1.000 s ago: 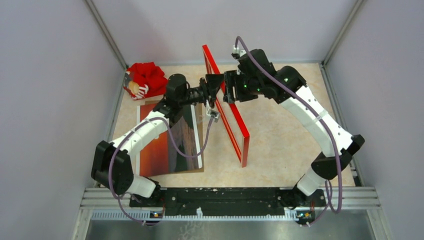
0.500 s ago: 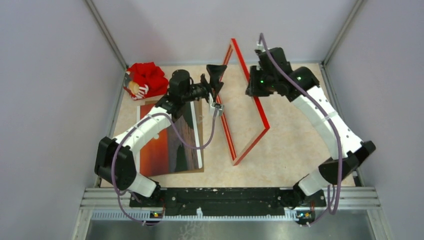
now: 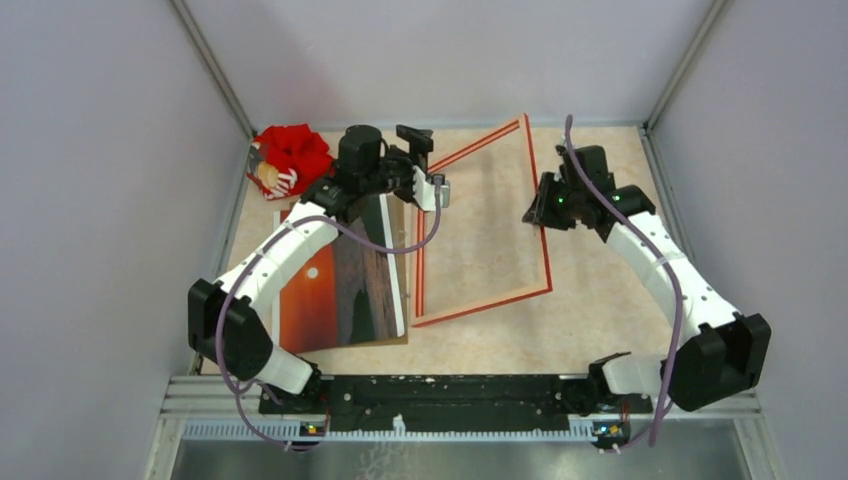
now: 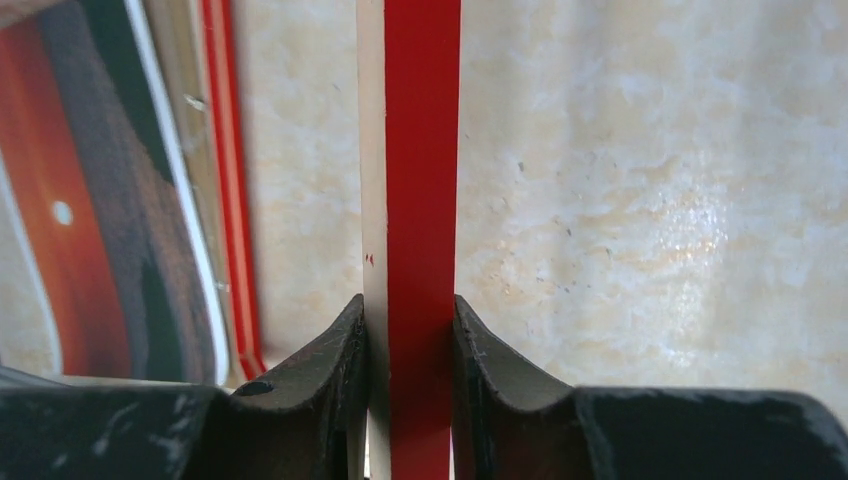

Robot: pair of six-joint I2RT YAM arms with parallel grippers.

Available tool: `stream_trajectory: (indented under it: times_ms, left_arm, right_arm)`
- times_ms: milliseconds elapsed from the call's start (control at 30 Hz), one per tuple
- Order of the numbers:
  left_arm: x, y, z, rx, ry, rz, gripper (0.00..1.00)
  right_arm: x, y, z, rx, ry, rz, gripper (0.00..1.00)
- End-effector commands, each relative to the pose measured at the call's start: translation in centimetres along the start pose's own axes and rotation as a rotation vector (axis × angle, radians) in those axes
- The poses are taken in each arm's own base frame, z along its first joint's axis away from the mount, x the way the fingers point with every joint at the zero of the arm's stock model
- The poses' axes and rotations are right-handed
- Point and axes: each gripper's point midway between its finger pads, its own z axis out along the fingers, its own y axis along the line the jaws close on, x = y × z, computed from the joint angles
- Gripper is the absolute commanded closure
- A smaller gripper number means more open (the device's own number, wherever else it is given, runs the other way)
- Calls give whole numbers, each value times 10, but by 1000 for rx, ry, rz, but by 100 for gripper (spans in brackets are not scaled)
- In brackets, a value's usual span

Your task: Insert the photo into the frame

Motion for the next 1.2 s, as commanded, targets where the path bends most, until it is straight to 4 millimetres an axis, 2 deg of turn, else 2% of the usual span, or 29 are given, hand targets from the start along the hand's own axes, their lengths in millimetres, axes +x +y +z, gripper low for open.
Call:
stream_trajectory:
  times_ms: [0, 100, 267, 333, 467, 600, 733, 833, 933, 967, 1000, 1033, 1067, 1100, 1167]
  left_arm:
    - [21, -54, -12, 163, 112, -127, 1]
    - [26, -75, -12, 202, 123, -119, 2]
    - [52, -118, -12, 286, 216, -93, 6]
    - [61, -136, -14, 325, 247, -108, 7]
    - [64, -165, -15, 393, 256, -115, 9]
    - [59, -166, -11, 395, 243, -148, 11]
    - [62, -162, -11, 398, 277, -226, 11]
    - [65, -168, -18, 441, 308, -268, 7]
    - [66, -165, -24, 428, 308, -289, 2]
    - [67, -163, -25, 421, 308, -301, 1]
    - [68, -160, -26, 411, 309, -319, 1]
    - [69, -157, -28, 408, 313, -343, 1]
    - [71, -155, -31, 411, 323, -377, 1]
    - [74, -153, -34, 416, 337, -407, 1]
    - [77, -151, -40, 429, 356, -472, 1]
  right_arm:
    - [43, -46, 14, 155, 116, -101, 100]
    - [58, -67, 20, 238, 147, -114, 100]
    - [58, -96, 23, 402, 155, -124, 100]
    - [61, -106, 28, 457, 178, -135, 100]
    - [72, -123, 48, 538, 233, -146, 100]
    - [85, -144, 72, 632, 297, -185, 100]
    - [93, -157, 89, 697, 349, -212, 100]
    - [97, -165, 97, 728, 358, -218, 100]
    - [103, -169, 103, 739, 372, -221, 100]
    - [105, -172, 104, 748, 378, -224, 97]
    - [107, -173, 106, 753, 382, -227, 91]
    - [108, -174, 107, 757, 386, -228, 78]
    - [108, -174, 108, 754, 385, -227, 59]
    - [107, -173, 109, 750, 382, -225, 47]
    - [103, -173, 109, 756, 362, -218, 33]
